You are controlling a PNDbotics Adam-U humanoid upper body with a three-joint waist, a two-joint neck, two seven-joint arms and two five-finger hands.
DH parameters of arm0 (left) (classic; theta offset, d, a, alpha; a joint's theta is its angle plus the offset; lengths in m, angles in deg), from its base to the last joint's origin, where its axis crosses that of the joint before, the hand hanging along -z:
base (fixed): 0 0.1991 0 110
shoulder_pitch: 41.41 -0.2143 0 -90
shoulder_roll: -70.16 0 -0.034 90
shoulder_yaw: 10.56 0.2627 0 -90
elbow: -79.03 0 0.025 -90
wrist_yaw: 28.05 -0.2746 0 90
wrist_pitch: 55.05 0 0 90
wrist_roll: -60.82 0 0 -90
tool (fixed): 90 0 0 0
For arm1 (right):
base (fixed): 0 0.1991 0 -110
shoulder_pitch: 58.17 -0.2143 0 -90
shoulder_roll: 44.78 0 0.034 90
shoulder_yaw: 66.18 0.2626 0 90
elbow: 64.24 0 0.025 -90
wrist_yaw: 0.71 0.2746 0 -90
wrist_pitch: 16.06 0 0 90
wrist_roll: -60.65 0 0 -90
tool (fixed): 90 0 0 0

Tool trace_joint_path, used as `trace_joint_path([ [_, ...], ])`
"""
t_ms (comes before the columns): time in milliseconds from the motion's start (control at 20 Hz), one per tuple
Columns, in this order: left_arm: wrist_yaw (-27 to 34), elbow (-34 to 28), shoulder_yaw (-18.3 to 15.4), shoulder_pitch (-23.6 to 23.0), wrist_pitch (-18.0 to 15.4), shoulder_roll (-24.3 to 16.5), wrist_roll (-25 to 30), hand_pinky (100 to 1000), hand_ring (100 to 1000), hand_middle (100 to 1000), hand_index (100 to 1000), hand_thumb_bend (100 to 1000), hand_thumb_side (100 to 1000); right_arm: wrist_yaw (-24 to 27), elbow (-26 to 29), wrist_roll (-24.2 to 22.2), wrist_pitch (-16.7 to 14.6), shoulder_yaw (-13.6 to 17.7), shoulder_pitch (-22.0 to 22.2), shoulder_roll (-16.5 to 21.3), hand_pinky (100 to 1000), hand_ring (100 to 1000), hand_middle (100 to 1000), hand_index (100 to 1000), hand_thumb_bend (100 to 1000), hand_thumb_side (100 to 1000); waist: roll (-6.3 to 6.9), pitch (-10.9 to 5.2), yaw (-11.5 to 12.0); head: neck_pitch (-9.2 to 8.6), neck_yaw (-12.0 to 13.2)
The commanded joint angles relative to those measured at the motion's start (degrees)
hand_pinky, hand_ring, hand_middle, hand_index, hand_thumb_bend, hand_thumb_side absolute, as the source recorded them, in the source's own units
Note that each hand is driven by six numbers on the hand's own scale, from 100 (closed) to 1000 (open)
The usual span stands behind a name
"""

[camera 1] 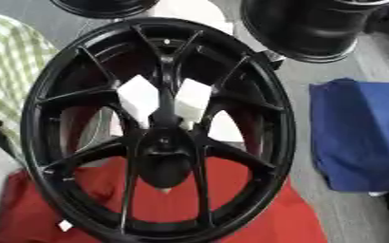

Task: Pull the pin out of the wheel hub.

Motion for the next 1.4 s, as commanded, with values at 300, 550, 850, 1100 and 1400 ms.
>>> trace_joint_path([
  [300, 0.4, -1.2, -0.7, 0.9, 0.0, -0.7, -0.7, 532, 651, 618, 726, 100, 894, -10.1, -0.3, -2.8, -0.5, 1.5, 1.8, -12.0, 723, 898, 818, 860, 482, 938, 0.97, -0.65, 0.0, -1.65, 0.4],
  [550, 0.4, -1.2, -0.6, 0.9, 0.0, -0.6, -0.7, 532, 651, 616, 726, 100, 893, -5.0, -0.3, 4.0, -4.3, 1.6, -0.2, -13.9, 678, 848, 725, 791, 370, 545, 1.15, -0.6, 0.3, -1.84, 0.1],
  [850, 0.4, -1.2, -0.3, 1.2, 0.1, -0.1, -0.6, 531, 649, 614, 725, 100, 893, 6.6, -1.8, 15.7, -15.9, -1.4, -5.3, -15.4, 624, 751, 570, 685, 552, 245, 1.51, -0.47, 1.0, -2.18, -0.5],
  [1100, 0.5, -1.2, 0.0, 1.7, 0.1, 0.7, -0.5, 531, 645, 612, 723, 100, 890, 10.9, -9.2, 14.4, -27.3, -4.2, -10.2, -18.1, 633, 759, 574, 690, 513, 292, 2.05, -0.14, 1.8, -2.68, -1.1],
  [1400, 0.7, -1.2, 0.3, 2.3, 0.0, 1.4, -0.6, 530, 643, 610, 721, 100, 889, 11.2, -20.5, 12.2, -38.2, -5.4, -13.5, -20.2, 644, 781, 597, 714, 476, 330, 2.67, 0.39, 2.5, -3.44, -2.0],
])
